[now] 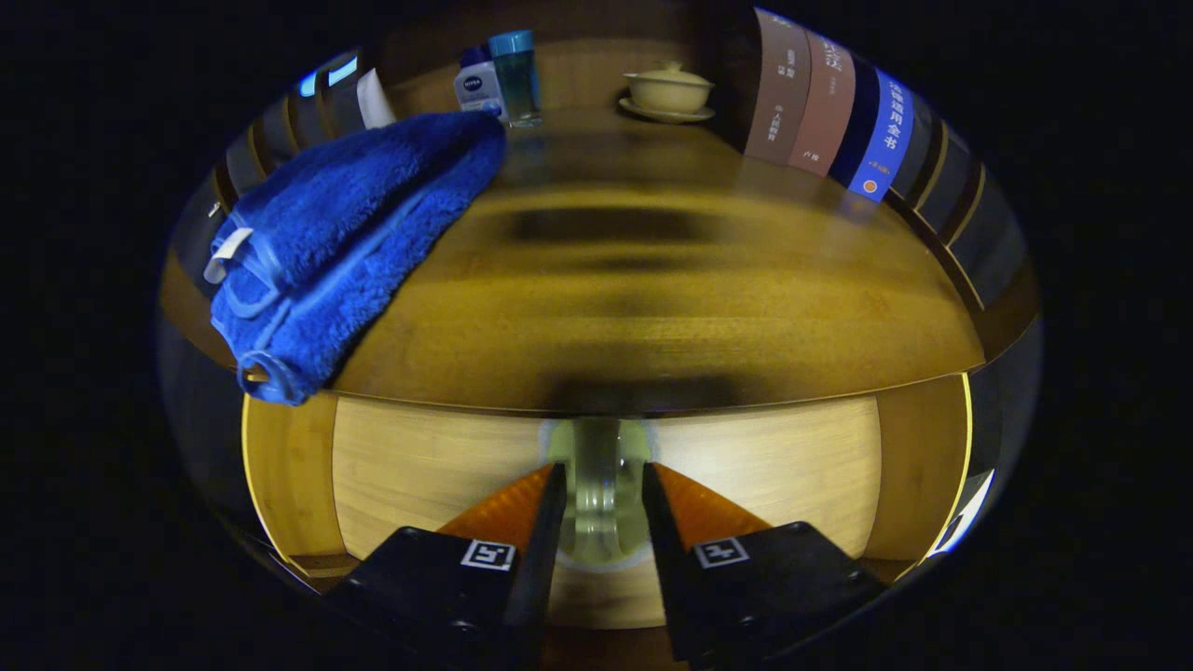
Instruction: Pull open the drawer, take out the items inside it, and place them on the countertop above the cabinet.
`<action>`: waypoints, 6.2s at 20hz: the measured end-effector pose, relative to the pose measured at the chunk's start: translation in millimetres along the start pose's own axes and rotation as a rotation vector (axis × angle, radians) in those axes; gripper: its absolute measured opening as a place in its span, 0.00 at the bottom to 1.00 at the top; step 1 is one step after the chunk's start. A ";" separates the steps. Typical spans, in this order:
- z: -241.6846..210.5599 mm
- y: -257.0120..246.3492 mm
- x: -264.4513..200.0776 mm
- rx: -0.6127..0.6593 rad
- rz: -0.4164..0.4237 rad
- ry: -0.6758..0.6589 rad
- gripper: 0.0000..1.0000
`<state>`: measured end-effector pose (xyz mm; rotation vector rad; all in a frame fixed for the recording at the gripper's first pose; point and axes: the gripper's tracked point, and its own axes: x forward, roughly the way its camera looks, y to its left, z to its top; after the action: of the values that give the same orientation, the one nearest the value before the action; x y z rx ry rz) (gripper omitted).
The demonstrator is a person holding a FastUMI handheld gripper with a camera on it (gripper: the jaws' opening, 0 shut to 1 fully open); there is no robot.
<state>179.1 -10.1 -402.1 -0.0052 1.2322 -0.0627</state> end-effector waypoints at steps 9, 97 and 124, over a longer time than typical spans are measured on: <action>3.6 1.0 0.1 -0.026 -0.012 -0.038 0.23; -152.9 -5.9 -139.7 0.090 0.071 -0.863 0.99; -11.4 -5.2 -78.8 0.078 0.019 -0.858 0.99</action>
<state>142.0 -10.9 -331.4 0.0437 0.3714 -0.0803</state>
